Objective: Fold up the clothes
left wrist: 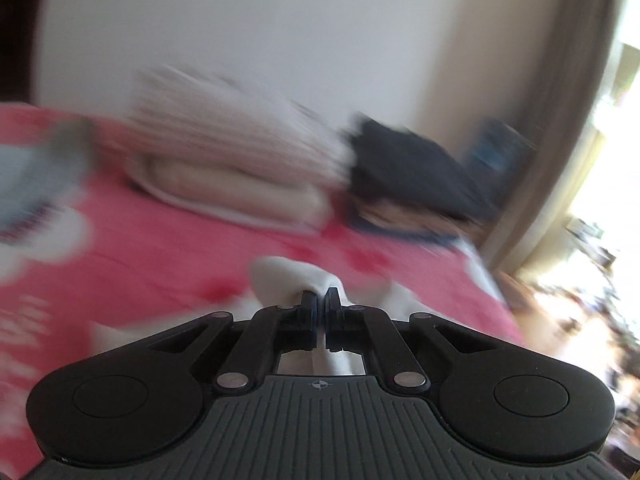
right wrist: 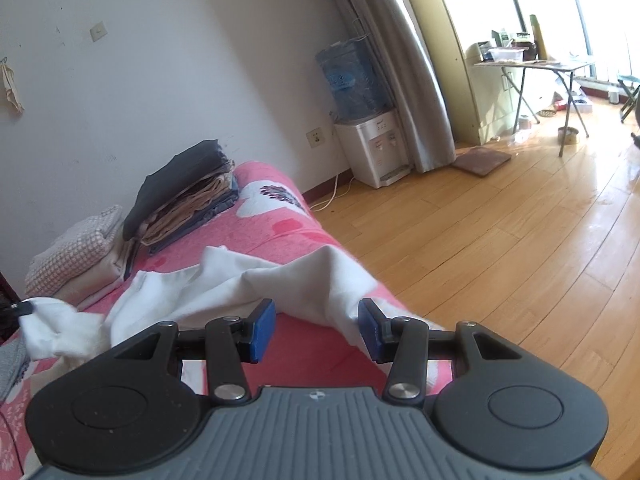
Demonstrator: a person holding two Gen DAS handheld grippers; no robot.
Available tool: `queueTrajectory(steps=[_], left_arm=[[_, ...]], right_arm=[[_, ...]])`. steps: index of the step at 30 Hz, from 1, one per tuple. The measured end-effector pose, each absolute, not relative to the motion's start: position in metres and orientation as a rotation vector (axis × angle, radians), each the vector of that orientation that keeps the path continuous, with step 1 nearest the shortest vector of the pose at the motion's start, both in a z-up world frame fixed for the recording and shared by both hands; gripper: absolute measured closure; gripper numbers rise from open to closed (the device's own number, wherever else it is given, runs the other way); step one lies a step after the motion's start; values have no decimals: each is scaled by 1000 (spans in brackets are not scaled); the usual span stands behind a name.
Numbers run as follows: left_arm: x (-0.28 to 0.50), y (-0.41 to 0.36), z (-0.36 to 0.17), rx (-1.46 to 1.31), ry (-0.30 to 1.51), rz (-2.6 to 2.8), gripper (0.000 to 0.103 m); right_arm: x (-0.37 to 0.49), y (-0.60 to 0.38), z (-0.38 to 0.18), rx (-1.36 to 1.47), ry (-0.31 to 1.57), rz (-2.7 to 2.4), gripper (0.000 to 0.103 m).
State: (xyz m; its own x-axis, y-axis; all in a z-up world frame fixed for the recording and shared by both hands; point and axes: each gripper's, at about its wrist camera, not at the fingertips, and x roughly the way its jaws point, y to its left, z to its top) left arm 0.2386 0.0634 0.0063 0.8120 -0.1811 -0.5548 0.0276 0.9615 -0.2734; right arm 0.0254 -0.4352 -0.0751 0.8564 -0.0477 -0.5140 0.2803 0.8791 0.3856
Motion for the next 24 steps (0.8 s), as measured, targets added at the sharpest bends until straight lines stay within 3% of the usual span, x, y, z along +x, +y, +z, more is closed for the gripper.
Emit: queueTrajectory(steps=[6, 8, 11, 14, 16, 20, 24], left_arm=[[220, 169, 22, -160, 609, 386, 100], [222, 202, 6, -213, 714, 480, 83], [204, 241, -22, -448, 849, 590, 69], [176, 253, -34, -603, 850, 586, 61], [161, 254, -33, -624, 849, 572, 60], [132, 249, -13, -589, 766, 526, 49], [103, 234, 15, -497, 680, 484, 46]], right_arm=[[21, -427, -67, 465, 509, -155, 54], [21, -425, -64, 467, 514, -146, 54], [23, -417, -63, 475, 549, -118, 53], [21, -406, -62, 472, 575, -80, 52], [17, -397, -60, 457, 583, -57, 45], [9, -378, -57, 431, 616, 3, 40], [5, -357, -55, 409, 659, 73, 38]])
